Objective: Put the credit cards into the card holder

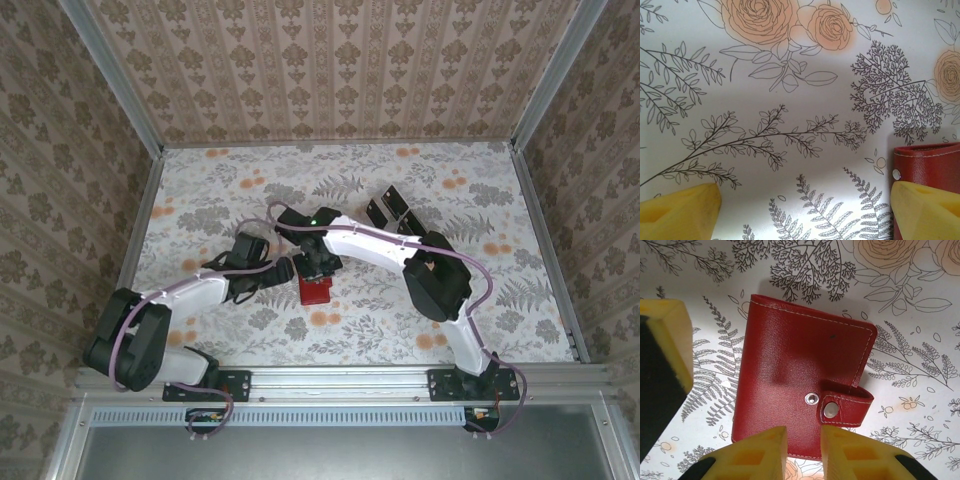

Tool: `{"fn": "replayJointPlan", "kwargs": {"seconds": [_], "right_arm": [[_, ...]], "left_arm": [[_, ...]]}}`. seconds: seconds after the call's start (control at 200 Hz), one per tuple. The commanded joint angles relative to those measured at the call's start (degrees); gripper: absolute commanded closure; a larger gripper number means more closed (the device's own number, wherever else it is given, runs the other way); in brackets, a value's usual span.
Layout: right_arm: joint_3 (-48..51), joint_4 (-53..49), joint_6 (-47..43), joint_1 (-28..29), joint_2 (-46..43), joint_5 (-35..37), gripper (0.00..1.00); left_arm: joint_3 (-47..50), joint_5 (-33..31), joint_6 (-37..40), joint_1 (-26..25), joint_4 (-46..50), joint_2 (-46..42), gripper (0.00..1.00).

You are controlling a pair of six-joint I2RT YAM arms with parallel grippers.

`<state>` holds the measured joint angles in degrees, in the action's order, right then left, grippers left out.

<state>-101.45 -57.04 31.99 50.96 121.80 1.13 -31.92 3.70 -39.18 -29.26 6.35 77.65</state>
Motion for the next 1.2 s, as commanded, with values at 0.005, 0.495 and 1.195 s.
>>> {"fn": "replayJointPlan", "kwargs": {"seconds": [0.005, 0.495, 1.195], "right_arm": [[-2.51, -4.19, -1.73, 0.77, 2.24, 2.49, 0.73], [-3.05, -4.58, -2.9, 1.3, 4.94, 4.57, 0.76], [0.11, -1.53, -1.79, 1.23, 0.4, 4.47, 1.0]], "left_arm": [[1.92, 0.89, -1.37, -1.32, 2.68, -1.61, 0.11], [2.76, -0.22, -1.85, -2.03, 4.37, -4.75, 0.11], [4.56, 0.19, -0.74, -3.21, 4.54, -8.69, 0.11]]}}
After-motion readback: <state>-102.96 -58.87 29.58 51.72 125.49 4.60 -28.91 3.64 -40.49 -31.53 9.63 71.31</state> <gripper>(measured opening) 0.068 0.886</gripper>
